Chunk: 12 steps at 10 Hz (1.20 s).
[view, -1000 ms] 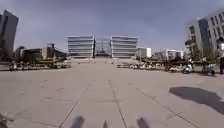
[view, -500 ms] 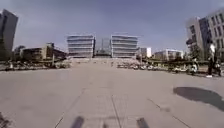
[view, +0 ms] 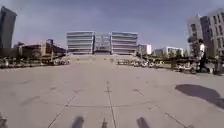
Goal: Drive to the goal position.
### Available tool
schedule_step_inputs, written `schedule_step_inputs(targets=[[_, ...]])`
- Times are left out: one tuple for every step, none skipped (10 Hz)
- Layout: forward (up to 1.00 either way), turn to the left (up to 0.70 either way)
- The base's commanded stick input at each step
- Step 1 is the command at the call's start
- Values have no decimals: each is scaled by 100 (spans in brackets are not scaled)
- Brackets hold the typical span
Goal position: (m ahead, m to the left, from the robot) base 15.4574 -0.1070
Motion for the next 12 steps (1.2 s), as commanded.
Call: schedule_step_inputs(targets=[[100,0],[100,0],[100,0],[100,0],[100,0],[100,0],[100,0],[100,0],[100,0],[100,0],[100,0],[100,0]])
